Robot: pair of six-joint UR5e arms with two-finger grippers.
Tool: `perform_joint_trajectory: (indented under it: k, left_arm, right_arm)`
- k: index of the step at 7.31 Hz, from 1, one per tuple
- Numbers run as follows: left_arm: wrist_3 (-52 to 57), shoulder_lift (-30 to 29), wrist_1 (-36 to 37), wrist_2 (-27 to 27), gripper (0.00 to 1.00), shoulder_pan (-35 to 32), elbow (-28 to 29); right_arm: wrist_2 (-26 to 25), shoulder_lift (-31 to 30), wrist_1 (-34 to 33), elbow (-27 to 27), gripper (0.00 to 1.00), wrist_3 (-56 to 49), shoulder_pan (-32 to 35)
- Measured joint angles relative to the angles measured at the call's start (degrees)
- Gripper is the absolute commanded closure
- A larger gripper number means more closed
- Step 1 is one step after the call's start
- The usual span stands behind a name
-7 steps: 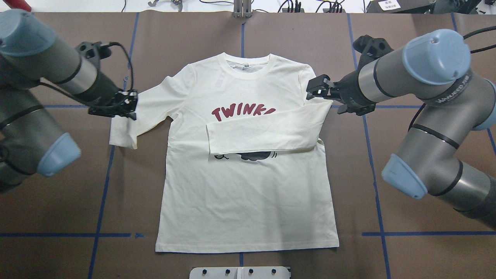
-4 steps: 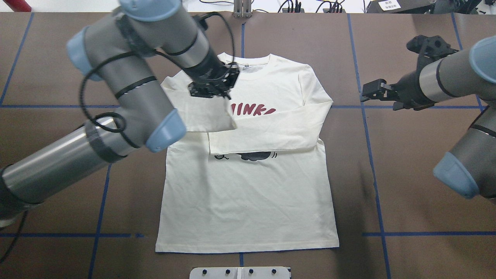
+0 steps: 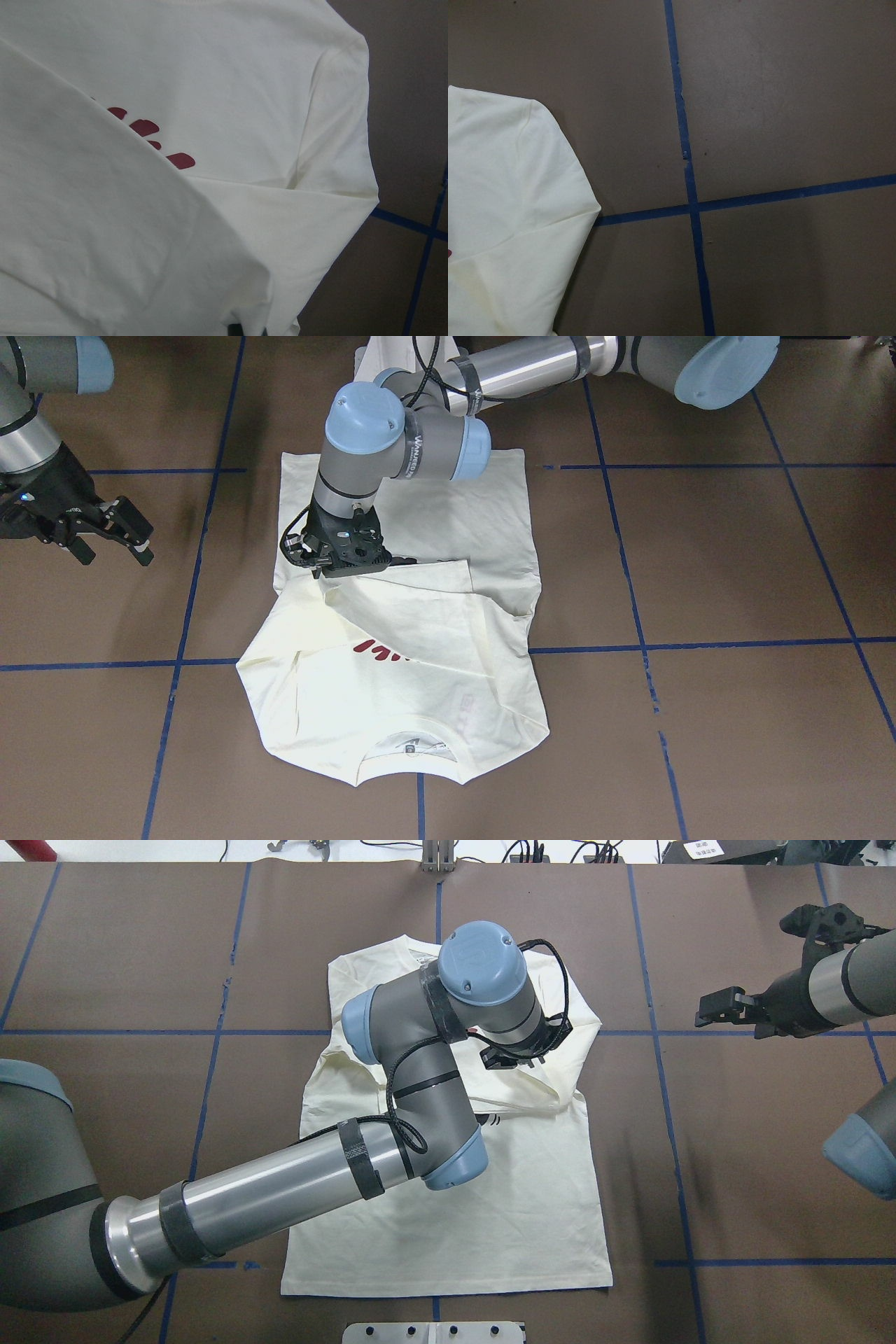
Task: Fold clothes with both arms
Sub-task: 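Fold the other sleeve across the chest with the left gripper, then release the sleeve and move both grippers to the hem corners nearest the robot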
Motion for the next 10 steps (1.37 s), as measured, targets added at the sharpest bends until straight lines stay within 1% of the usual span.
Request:
perform_joint_trajectory:
  k: [1,2,3,4,5,6,7,8,9,10]
  left_arm:
    - [-0.47,1.05,-0.91,0.39,0.19,0.3,-1.18]
    - [-0.66,3.29,-0.48,0.44,0.19,0.0,-4.8]
    - [-0.62,7.52,1.69,0.42,0.19,-0.61,-11.32]
    - [-0.42,14.46,4.24,0.37,0.19,-0.95,-20.54]
    - [-0.31,22.1,5.7,0.34,0.19,-1.09,-29.84]
    - [-0.34,27.66,6.38,0.29,0.19,-1.16,-36.36]
    - [-0.58,30.72,6.7,0.22,0.19,-1.18,-39.57]
    - [-0.96,32.28,6.9,0.21,0.19,-1.18,-40.78]
    - [-1.5,33.0,6.98,0.25,0.19,-1.17,-41.15]
    - [-2.12,33.38,6.99,0.32,0.19,-1.14,-41.25]
  right_arm:
    - [-0.16,0.09,0.04,0.05,0.0,0.4,-0.18]
    - [-0.25,0.25,0.06,0.38,0.0,1.14,-1.16]
    - [-0.84,0.45,0.39,0.95,0.0,4.44,-4.1]
    - [-3.43,0.76,1.24,1.46,0.0,11.23,-9.17]
    - [-9.29,1.0,2.03,2.35,0.02,19.61,-16.59]
    - [-16.25,1.01,2.23,3.47,0.07,28.3,-25.13]
    - [-21.72,0.65,2.09,4.1,0.11,35.93,-32.75]
    - [-26.14,-0.01,1.5,4.36,0.12,41.66,-39.15]
    - [-29.27,-0.53,-0.07,4.55,0.15,44.85,-43.62]
    - [-30.62,-0.8,-1.74,4.8,0.17,46.73,-45.97]
